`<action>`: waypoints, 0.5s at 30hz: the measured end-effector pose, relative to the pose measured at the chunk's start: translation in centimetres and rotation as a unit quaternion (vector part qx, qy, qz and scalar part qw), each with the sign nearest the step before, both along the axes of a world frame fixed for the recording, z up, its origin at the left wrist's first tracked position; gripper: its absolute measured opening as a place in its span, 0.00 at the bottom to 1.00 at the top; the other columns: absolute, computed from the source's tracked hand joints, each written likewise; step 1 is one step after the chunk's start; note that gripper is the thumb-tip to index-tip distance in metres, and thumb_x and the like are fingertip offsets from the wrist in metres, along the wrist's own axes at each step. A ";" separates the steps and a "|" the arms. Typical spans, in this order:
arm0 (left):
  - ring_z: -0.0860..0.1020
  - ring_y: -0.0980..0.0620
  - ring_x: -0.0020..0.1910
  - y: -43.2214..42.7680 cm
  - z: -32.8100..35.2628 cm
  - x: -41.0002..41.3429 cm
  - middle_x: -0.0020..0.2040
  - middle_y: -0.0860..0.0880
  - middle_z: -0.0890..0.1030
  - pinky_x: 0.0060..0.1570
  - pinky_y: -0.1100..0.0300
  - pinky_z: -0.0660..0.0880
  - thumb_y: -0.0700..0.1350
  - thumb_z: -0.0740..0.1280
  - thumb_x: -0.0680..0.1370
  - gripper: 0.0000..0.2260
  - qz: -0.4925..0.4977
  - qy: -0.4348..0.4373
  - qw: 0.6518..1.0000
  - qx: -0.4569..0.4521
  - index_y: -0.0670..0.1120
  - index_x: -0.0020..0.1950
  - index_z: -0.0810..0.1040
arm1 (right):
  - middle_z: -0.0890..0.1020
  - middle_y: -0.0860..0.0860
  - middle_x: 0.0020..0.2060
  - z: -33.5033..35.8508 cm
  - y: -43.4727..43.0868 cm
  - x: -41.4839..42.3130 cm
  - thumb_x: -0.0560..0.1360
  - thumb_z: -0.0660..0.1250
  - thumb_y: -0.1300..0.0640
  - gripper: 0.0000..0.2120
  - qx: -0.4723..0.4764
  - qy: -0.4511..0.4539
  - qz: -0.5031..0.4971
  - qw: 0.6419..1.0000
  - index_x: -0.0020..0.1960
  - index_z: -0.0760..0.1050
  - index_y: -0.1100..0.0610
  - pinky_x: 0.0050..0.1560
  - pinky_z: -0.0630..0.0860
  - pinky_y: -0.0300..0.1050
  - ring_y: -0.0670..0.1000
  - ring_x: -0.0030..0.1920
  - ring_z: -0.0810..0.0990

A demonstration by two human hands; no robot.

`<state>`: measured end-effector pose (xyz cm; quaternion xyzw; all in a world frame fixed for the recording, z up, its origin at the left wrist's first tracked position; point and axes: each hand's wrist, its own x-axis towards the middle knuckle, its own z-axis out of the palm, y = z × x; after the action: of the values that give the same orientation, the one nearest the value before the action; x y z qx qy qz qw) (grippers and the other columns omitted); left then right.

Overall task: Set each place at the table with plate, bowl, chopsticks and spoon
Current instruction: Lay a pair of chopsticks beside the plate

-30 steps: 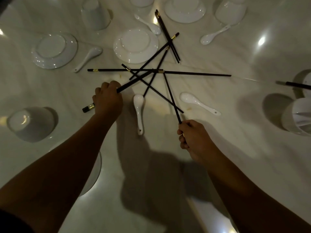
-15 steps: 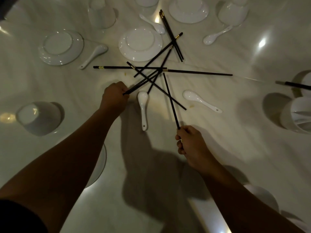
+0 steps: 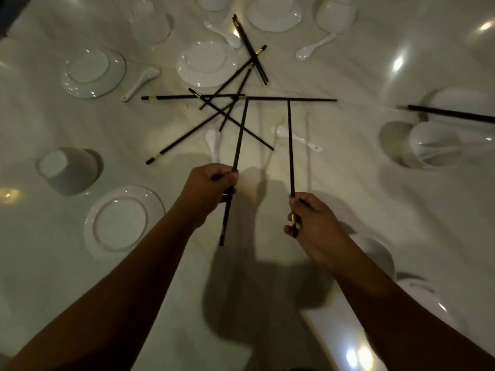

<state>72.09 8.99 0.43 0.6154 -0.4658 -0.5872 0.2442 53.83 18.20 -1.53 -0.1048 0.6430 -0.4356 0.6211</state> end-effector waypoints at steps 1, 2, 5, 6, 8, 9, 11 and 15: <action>0.80 0.51 0.36 1.6 0.2 -0.7 0.38 0.45 0.80 0.37 0.62 0.80 0.39 0.66 0.77 0.04 -0.008 0.009 1.000 0.017 0.42 0.48 0.80 | 0.73 0.52 0.36 0.4 1.2 -0.5 0.79 0.62 0.61 0.06 -0.007 -0.008 0.000 1.000 0.45 0.75 0.54 0.36 0.73 0.45 0.49 0.36 0.71; 0.80 0.52 0.36 3.0 0.4 -1.4 0.38 0.46 0.80 0.36 0.63 0.80 0.38 0.66 0.77 0.04 -0.016 0.021 0.999 0.033 0.43 0.46 0.80 | 0.73 0.51 0.35 0.8 2.4 -1.1 0.79 0.62 0.62 0.07 -0.017 -0.009 0.005 1.000 0.44 0.75 0.55 0.36 0.72 0.45 0.49 0.36 0.71; 0.81 0.55 0.32 6.9 1.2 -3.6 0.37 0.47 0.80 0.32 0.64 0.78 0.38 0.65 0.78 0.05 -0.030 0.055 0.996 0.070 0.43 0.45 0.80 | 0.76 0.49 0.32 2.0 5.8 -2.4 0.79 0.61 0.63 0.08 -0.039 0.010 0.037 0.998 0.43 0.74 0.55 0.36 0.71 0.43 0.48 0.35 0.72; 0.81 0.56 0.31 8.3 1.4 -4.3 0.37 0.47 0.80 0.31 0.64 0.77 0.39 0.65 0.78 0.04 -0.036 0.059 0.995 0.077 0.42 0.46 0.80 | 0.76 0.48 0.31 2.4 7.2 -3.0 0.79 0.61 0.63 0.08 -0.041 0.018 0.046 0.998 0.43 0.74 0.56 0.36 0.71 0.43 0.47 0.34 0.73; 0.81 0.54 0.34 10.7 1.7 -5.8 0.39 0.46 0.81 0.32 0.63 0.78 0.39 0.65 0.78 0.04 -0.058 0.054 0.993 0.087 0.43 0.47 0.80 | 0.77 0.48 0.31 2.9 9.8 -4.2 0.79 0.61 0.63 0.06 -0.044 0.046 0.067 0.996 0.46 0.75 0.57 0.37 0.72 0.44 0.47 0.34 0.73; 0.81 0.53 0.36 11.8 1.8 -6.6 0.40 0.46 0.82 0.34 0.62 0.78 0.39 0.66 0.78 0.04 -0.071 0.051 0.992 0.089 0.44 0.48 0.80 | 0.77 0.50 0.33 3.2 11.2 -4.8 0.78 0.62 0.62 0.05 -0.043 0.064 0.076 0.994 0.47 0.76 0.57 0.37 0.73 0.45 0.49 0.35 0.74; 0.81 0.52 0.37 13.9 2.1 -8.1 0.41 0.47 0.82 0.34 0.61 0.78 0.39 0.66 0.77 0.05 -0.098 0.057 0.990 0.088 0.46 0.46 0.81 | 0.77 0.53 0.36 3.8 13.8 -6.2 0.78 0.64 0.60 0.03 -0.044 0.089 0.091 0.991 0.48 0.76 0.57 0.40 0.75 0.46 0.50 0.36 0.75; 0.82 0.52 0.37 17.8 2.7 -11.3 0.40 0.48 0.82 0.37 0.60 0.79 0.40 0.66 0.77 0.06 -0.148 0.063 0.984 0.080 0.48 0.44 0.80 | 0.79 0.52 0.35 4.6 18.6 -9.0 0.78 0.64 0.61 0.03 -0.037 0.123 0.093 0.987 0.46 0.76 0.57 0.40 0.76 0.45 0.51 0.37 0.77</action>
<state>60.76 26.77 3.17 0.5189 -0.4867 -0.6899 0.1338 44.82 36.76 3.11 -0.2400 0.6854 -0.3830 0.5709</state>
